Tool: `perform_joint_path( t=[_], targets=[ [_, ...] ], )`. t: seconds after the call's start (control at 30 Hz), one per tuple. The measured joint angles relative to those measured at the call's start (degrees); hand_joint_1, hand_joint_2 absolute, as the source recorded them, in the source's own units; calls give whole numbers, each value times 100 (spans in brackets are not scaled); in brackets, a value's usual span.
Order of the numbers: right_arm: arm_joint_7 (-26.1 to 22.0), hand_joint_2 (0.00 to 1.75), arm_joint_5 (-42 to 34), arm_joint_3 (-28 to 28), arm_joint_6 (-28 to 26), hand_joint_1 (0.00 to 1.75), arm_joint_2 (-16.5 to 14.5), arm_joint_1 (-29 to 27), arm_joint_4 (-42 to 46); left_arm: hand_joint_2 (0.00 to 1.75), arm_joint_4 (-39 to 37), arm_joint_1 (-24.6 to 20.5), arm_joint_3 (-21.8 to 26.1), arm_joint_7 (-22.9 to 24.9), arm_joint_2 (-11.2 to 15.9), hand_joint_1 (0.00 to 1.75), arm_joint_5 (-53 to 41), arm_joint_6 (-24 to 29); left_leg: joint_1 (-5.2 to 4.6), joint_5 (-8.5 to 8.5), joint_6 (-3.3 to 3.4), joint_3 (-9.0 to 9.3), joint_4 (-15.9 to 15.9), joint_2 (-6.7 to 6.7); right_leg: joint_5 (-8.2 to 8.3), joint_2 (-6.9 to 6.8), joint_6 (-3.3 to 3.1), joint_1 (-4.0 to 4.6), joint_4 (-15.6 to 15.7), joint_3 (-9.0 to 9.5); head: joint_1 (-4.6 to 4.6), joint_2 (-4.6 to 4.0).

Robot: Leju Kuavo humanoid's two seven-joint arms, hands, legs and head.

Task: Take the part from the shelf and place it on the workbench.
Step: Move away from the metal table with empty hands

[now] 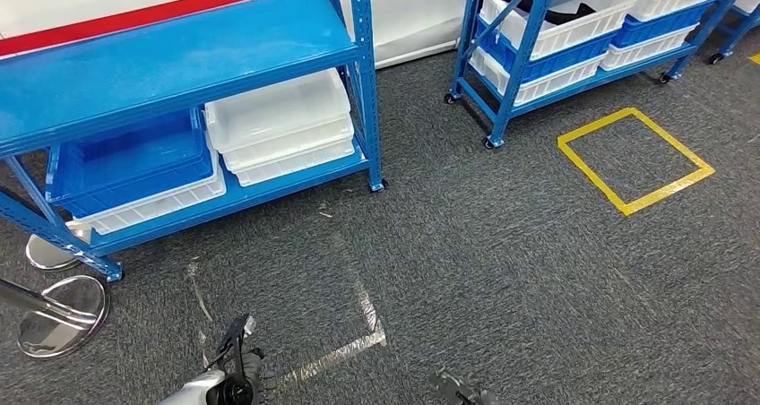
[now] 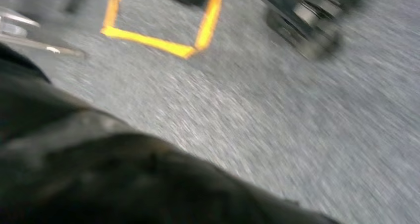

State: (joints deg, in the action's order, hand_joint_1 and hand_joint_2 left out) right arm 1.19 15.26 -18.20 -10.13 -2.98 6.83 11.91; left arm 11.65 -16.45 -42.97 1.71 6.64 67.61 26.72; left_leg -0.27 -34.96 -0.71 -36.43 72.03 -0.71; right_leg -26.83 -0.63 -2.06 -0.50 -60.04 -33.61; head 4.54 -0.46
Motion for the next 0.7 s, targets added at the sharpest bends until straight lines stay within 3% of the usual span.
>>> perform_joint_path(
  t=[0.07,0.1,0.17,0.23,0.33,0.37,0.43,0.5,0.53,0.57,0.6,0.67,0.7],
  targets=[
    [-13,0,-65,-58,31,0,33,-135,-2,0,-5,71,-1,29,49,0,-44,15,-2,-105,11,-307,103,10,-128,-33,3,8,3,159,2,0],
    [5,0,-112,-73,40,0,45,-162,-2,0,-8,75,-2,78,58,0,-90,35,-11,47,42,-351,-96,32,-198,-55,4,11,3,256,3,0],
    [40,0,-195,-94,60,0,57,-167,-2,0,-10,41,-2,190,69,0,-185,96,-72,708,136,-309,-754,196,-339,-116,22,23,1,445,0,0],
    [53,0,-248,-123,92,0,59,-174,-2,0,-10,-5,-3,272,70,0,-244,170,-138,1180,216,-256,-1157,351,-473,-189,68,52,-6,542,8,0],
    [69,0,-266,-189,147,0,62,-195,0,0,-9,-40,-4,325,62,0,-278,255,-128,1265,266,-215,-1238,266,-592,-299,142,83,45,599,17,0],
    [71,0,-266,-209,160,0,69,-195,3,0,-9,-47,-4,332,59,0,-281,270,-110,1270,277,-184,-1291,216,-634,-273,167,81,33,614,17,0],
    [73,0,-265,-246,167,0,83,-186,8,0,-9,-71,-4,337,54,0,-287,277,-69,1273,312,-111,-1380,120,-869,-118,208,62,-376,420,5,0],
    [73,0,-265,-289,167,0,93,-192,9,0,-9,-86,-4,353,53,0,-289,274,-68,1241,344,-83,-1384,7,-1161,10,237,45,-1158,-57,1,0],
    [74,0,-265,-312,167,0,96,-205,9,0,-9,-85,-4,368,52,0,-290,267,-66,1220,353,-80,-1365,-61,-1211,23,247,38,-1449,-277,1,0],
    [74,0,-265,-330,167,0,101,-220,9,44,-9,-80,-4,385,49,0,-289,255,-60,1193,351,-76,-1336,-137,-1127,32,256,31,-1539,-411,2,0],
    [72,0,-265,-344,166,0,106,-231,9,87,-9,-74,-4,398,44,0,-289,239,-50,1160,341,-69,-1298,-217,-913,51,264,19,-1399,-436,1,0],
    [58,0,-265,-365,172,0,124,-235,8,175,-9,-61,-5,412,30,0,-287,214,-23,1085,296,-62,-1204,-367,-398,198,281,-16,-728,-260,-1,0],
    [45,0,-266,-380,180,0,130,-231,8,175,-10,-63,-5,413,27,0,-288,208,-18,1054,267,-75,-1147,-430,-236,313,283,-36,-441,-168,-5,0]
  ],
)
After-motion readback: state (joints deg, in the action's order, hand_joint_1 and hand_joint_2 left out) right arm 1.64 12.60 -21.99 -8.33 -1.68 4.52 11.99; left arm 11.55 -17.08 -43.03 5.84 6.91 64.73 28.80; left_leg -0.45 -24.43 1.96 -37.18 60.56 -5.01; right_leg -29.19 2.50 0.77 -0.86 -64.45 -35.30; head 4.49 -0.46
